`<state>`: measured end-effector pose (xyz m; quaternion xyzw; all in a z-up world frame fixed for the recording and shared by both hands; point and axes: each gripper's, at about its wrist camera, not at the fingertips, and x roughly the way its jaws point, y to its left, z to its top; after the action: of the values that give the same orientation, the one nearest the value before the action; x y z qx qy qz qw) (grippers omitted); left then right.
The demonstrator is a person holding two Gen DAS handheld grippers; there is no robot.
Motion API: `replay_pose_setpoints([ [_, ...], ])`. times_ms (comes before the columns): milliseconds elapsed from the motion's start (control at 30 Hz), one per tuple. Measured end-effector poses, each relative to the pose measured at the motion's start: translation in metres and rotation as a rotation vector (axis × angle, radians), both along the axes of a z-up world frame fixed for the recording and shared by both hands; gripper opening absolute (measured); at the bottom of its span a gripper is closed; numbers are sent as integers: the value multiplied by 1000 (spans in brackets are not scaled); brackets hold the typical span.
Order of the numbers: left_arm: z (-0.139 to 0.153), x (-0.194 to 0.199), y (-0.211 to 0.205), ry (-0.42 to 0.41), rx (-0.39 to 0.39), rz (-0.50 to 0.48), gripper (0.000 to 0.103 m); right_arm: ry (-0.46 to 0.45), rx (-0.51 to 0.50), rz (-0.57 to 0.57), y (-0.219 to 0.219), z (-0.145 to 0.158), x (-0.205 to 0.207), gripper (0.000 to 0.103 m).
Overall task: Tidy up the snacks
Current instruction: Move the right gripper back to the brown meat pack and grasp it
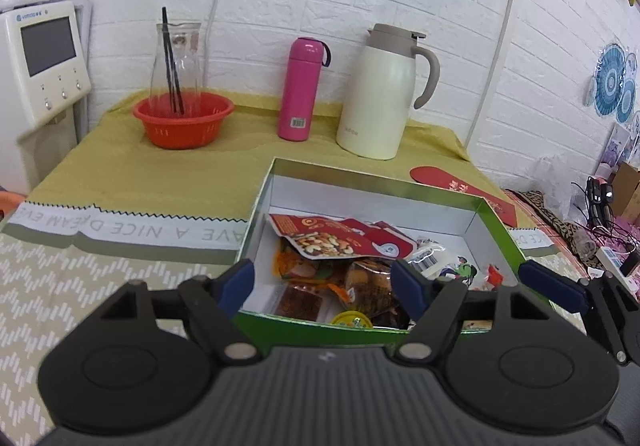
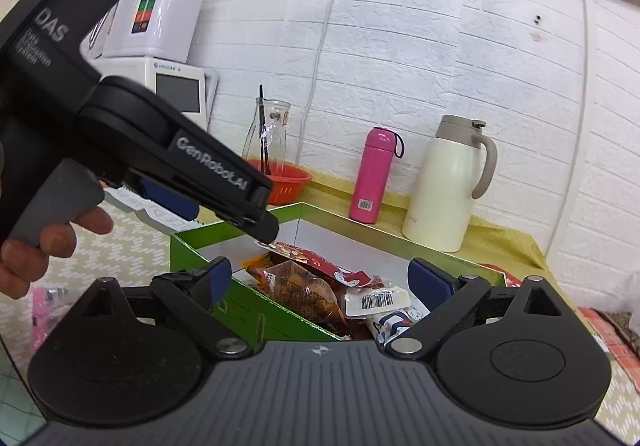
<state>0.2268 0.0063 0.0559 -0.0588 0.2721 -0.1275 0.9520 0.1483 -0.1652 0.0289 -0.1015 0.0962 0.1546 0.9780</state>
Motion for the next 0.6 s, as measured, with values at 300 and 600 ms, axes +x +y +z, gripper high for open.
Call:
replay_pose_setpoints([
  [300, 15, -41, -2, -53, 45, 5, 98, 53, 109, -24, -14, 11, -29, 103],
  [600, 25, -82, -4, -102, 41, 15, 98, 132, 192, -51, -25, 4, -61, 103],
])
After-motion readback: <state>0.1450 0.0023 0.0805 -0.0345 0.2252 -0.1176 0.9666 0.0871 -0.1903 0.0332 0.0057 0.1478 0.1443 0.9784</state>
